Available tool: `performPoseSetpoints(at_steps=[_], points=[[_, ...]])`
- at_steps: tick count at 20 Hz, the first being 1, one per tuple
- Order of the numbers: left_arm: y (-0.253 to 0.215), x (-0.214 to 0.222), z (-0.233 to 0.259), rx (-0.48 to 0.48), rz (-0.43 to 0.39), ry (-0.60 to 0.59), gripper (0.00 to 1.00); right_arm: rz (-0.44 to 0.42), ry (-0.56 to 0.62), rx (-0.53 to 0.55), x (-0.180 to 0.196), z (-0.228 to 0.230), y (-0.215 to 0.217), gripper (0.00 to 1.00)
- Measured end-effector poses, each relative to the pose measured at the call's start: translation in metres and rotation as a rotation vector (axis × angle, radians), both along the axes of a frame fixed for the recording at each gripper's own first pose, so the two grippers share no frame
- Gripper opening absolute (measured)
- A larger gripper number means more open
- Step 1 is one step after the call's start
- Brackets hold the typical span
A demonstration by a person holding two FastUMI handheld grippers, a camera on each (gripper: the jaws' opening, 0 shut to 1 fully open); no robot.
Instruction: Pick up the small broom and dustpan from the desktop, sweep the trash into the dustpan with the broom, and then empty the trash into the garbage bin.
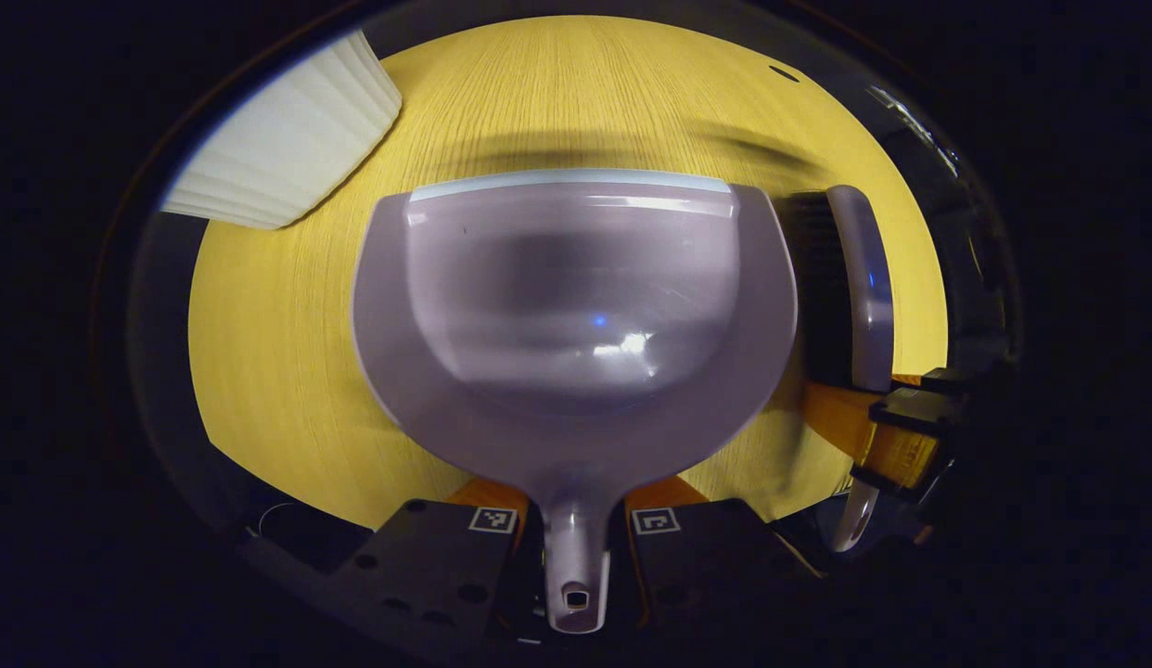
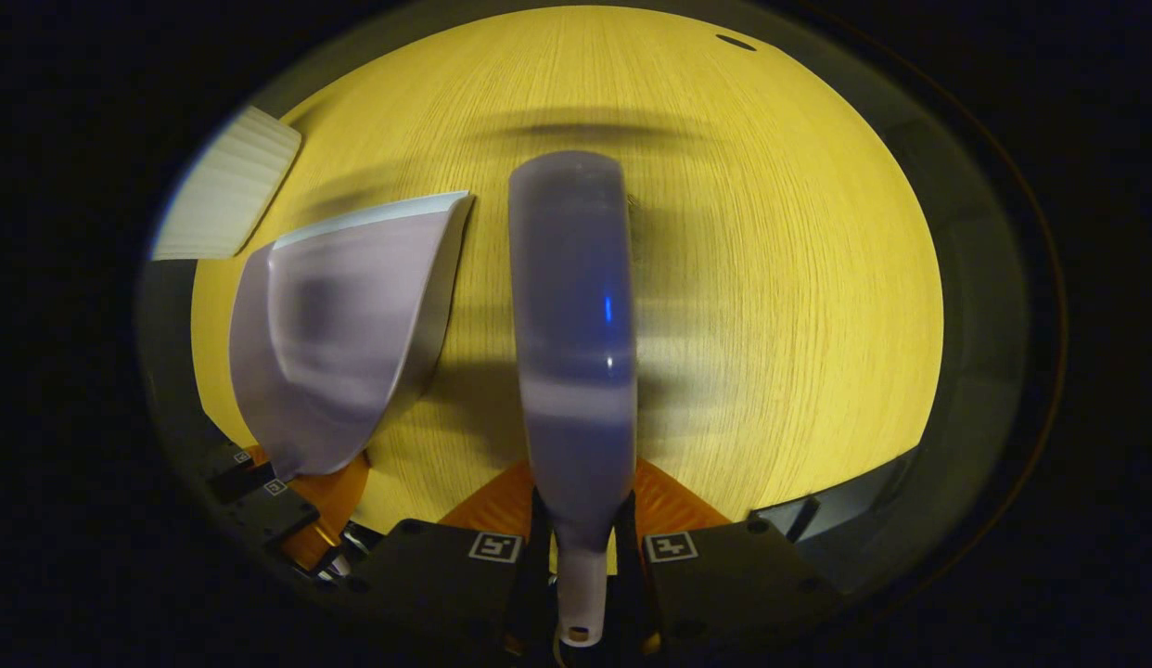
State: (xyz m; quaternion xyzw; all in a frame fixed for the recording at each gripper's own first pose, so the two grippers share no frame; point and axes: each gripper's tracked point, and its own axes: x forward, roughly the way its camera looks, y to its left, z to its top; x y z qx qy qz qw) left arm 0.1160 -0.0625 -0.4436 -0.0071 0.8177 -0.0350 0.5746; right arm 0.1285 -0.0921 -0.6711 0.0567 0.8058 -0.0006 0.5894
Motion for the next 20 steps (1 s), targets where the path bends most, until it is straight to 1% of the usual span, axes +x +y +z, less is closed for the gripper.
performPoseSetpoints(at_steps=[1,2,3,4,5,6,8,9,10,11,14,15,17,19,20], points=[[-0.001,-0.002,0.002,-0.01,0.003,0.012,0.29,-0.002,0.001,0.006,0.0,0.002,0.001,0.35],[-0.002,-0.005,0.002,-0.016,0.018,0.018,0.33,0.002,0.001,0.013,-0.001,0.003,0.003,0.36],[-0.005,-0.005,0.003,-0.014,0.038,0.02,0.34,0.01,-0.004,0.014,0.0,0.005,0.003,0.36],[-0.005,-0.007,0.004,-0.013,0.048,0.024,0.54,0.009,-0.01,0.01,-0.001,0.005,0.003,0.38],[-0.006,-0.009,0.006,-0.012,0.051,0.031,0.66,0.004,-0.016,0.01,-0.003,0.004,0.004,0.39],[-0.007,-0.012,0.008,-0.019,0.053,0.038,0.83,0.003,-0.021,0.017,-0.002,0.008,0.005,0.59],[-0.008,-0.014,0.01,-0.033,0.041,0.034,0.84,-0.002,-0.029,0.021,-0.004,0.013,0.004,1.0],[-0.007,-0.014,0.014,-0.033,0.041,0.033,0.84,-0.01,-0.04,0.024,-0.003,0.016,0.004,0.91],[-0.008,-0.013,0.018,-0.043,0.041,0.018,0.84,-0.017,-0.048,0.035,-0.003,0.021,0.005,0.9],[-0.008,-0.008,0.023,-0.042,0.041,-0.014,0.84,-0.024,-0.06,0.048,-0.001,0.028,0.008,0.98],[-0.004,0.001,0.049,-0.067,0.034,-0.12,0.84,-0.025,-0.134,0.107,0.009,0.057,0.014,0.98],[-0.003,0.004,0.061,-0.084,0.031,-0.163,0.84,-0.04,-0.184,0.13,0.017,0.073,0.015,0.98],[-0.001,0.004,0.087,-0.12,0.043,-0.251,0.84,-0.096,-0.355,0.153,0.04,0.11,0.01,0.98],[0.005,0.002,0.114,-0.161,0.084,-0.334,0.84,-0.097,-0.529,0.15,0.057,0.158,0.002,0.98],[0.01,0.006,0.13,-0.179,0.106,-0.398,0.84,-0.087,-0.617,0.14,0.062,0.185,-0.003,0.98]])
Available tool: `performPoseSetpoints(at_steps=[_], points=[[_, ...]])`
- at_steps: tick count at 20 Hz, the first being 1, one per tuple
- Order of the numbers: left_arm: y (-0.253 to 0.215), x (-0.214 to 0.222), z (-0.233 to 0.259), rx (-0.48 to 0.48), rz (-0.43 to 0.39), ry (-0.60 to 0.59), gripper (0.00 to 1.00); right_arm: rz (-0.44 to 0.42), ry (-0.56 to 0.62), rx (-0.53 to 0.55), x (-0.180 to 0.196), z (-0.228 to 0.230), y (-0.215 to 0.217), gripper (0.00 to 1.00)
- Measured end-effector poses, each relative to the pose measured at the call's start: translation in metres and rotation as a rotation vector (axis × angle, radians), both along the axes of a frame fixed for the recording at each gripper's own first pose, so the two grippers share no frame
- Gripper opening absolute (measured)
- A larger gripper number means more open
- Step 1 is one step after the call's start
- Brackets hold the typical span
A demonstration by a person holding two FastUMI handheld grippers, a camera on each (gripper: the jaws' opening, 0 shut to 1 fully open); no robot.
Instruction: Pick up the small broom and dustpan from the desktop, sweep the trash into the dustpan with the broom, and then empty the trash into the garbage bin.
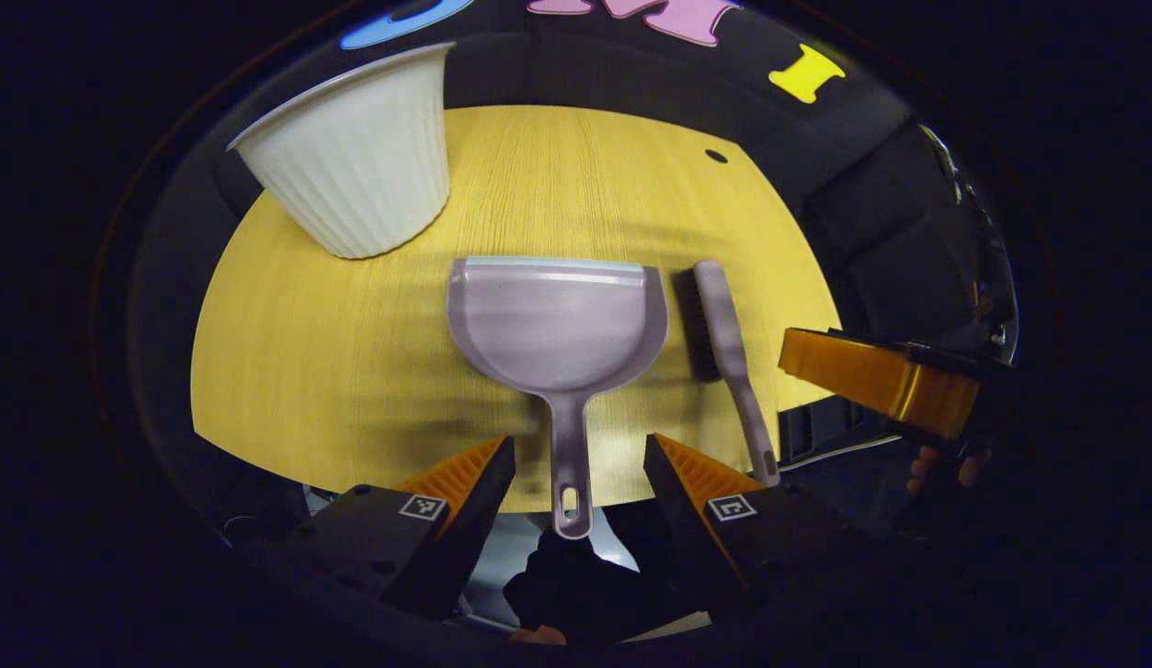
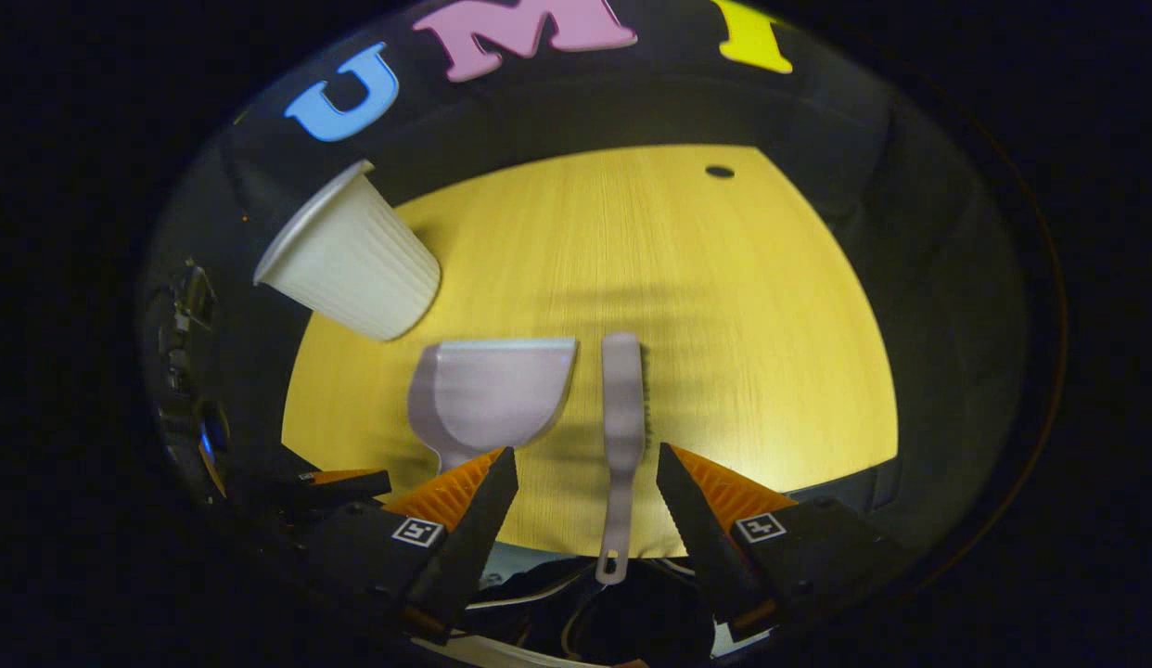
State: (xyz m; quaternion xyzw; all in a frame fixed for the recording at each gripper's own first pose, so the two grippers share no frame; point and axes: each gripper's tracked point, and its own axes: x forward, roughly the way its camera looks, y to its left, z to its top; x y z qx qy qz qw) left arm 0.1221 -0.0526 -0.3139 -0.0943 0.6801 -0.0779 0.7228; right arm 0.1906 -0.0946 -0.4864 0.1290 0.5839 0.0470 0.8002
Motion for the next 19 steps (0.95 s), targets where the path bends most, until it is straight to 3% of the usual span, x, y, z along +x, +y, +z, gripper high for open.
performPoseSetpoints(at_steps=[2,5,8,11,14,18,19], points=[[0.014,0.013,0.042,0.009,0.025,-0.162,0.84,-0.012,-0.193,-0.022,0.009,0.057,-0.003,0.98],[0.035,0.049,0.136,0.056,0.064,-0.54,0.83,-0.062,-0.514,-0.054,0.028,0.15,-0.009,0.97],[0.051,0.046,0.201,0.099,0.124,-0.819,0.83,-0.099,-0.768,-0.147,0.03,0.22,-0.021,0.97],[0.048,0.036,0.207,0.094,0.202,-1.007,0.83,-0.1,-0.899,-0.224,0.022,0.266,-0.021,0.96],[0.047,0.024,0.223,0.179,0.176,-1.183,0.81,-0.112,-1.015,-0.222,0.019,0.324,-0.015,0.96],[0.041,0.018,0.237,0.209,0.137,-1.255,0.8,-0.078,-1.044,-0.243,0.02,0.327,-0.007,0.96],[0.042,0.018,0.238,0.192,0.144,-1.247,0.8,-0.072,-1.045,-0.244,0.019,0.328,-0.006,0.9]])
